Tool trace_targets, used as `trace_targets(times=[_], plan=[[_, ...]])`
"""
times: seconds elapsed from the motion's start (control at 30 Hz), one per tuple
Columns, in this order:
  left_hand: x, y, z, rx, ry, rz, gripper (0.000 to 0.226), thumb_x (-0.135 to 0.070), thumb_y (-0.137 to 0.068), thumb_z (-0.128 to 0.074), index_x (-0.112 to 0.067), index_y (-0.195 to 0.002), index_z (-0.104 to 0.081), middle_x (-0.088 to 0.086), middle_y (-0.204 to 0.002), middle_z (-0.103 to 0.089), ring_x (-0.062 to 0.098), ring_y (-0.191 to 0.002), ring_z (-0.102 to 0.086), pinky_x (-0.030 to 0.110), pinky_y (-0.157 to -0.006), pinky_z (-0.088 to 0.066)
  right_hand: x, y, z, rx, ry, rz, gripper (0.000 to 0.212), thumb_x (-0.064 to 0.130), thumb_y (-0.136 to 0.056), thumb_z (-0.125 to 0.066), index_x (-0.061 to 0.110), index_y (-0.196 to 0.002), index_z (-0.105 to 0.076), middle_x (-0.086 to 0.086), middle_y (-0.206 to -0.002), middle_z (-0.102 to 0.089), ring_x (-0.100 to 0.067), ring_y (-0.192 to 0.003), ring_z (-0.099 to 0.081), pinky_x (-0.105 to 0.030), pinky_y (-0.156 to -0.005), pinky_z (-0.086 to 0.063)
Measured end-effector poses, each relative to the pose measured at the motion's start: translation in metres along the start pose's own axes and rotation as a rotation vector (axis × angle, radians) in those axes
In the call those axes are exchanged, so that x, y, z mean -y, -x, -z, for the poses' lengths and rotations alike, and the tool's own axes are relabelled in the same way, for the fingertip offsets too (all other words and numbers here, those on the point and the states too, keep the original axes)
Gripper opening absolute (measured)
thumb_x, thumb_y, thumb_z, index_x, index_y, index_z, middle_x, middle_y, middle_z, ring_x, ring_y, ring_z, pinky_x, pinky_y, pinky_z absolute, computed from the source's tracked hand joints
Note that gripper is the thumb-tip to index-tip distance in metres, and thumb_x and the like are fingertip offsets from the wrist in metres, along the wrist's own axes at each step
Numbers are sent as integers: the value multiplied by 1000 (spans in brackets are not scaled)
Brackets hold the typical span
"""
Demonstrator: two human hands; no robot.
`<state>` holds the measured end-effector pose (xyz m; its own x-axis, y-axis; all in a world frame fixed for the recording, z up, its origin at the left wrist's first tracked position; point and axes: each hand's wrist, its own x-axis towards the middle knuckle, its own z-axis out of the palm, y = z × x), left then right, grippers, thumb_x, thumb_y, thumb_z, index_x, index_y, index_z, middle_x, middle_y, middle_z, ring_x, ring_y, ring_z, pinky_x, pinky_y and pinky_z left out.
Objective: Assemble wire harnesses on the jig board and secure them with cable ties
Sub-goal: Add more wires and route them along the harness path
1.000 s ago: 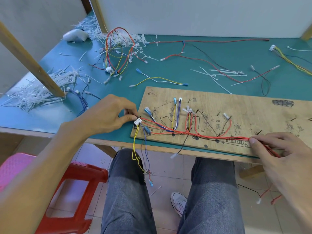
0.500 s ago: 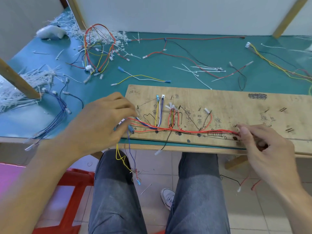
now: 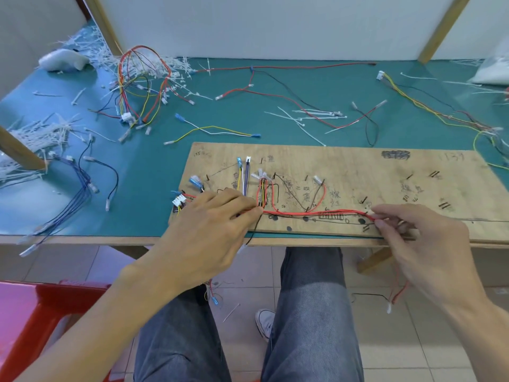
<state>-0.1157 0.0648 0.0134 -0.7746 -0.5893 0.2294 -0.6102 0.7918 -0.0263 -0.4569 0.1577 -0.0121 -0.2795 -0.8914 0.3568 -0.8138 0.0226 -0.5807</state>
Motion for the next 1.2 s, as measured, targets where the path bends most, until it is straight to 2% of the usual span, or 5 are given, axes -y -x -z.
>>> trace_targets(times=[0.2,0.4,0.63,0.97,1.2], plan=[[0,-2,0,36,-27,24,37,-26,-98,-61,-22,-135,-64,-4,-143,-59,22,-133,-51,39,-98,-46,-6,-1,-1,15,88,149,29,-7,-90,-73,17,-105,-81,11,-98,-71,-17,-92,-68,-36,-85,-54],[3,-5,4,66,-49,-4,44,-23,-93,-70,-20,-137,-67,-6,-138,-67,22,-128,-59,45,-101,-51,-13,1,-7,-36,140,202,41,-19,-83,-71,12,-109,-82,3,-98,-74,-28,-91,-69,-34,-84,-51],[2,-10,7,177,-119,-20,51,-30,-96,-60,-23,-147,-56,-6,-144,-60,22,-137,-51,49,-112,-42,-8,-5,-5,66,351,288,72,-22,-63,-65,24,-117,-81,4,-102,-69,-29,-84,-60,-41,-60,-55],[-18,-10,4,62,-155,83,60,-17,-77,-70,-17,-136,-62,9,-145,-54,34,-137,-44,49,-111,-32,-3,-2,-4,139,352,219,69,-24,-63,-65,24,-110,-83,4,-101,-65,-27,-84,-57,-43,-50,-53],[-68,-43,-6,182,-50,38,73,-31,-91,-49,-17,-160,-32,-1,-168,-31,24,-155,-22,51,-126,-16,-6,-3,-7,121,334,209,68,-23,-63,-65,25,-108,-84,6,-100,-65,-22,-82,-53,-40,-50,-53]])
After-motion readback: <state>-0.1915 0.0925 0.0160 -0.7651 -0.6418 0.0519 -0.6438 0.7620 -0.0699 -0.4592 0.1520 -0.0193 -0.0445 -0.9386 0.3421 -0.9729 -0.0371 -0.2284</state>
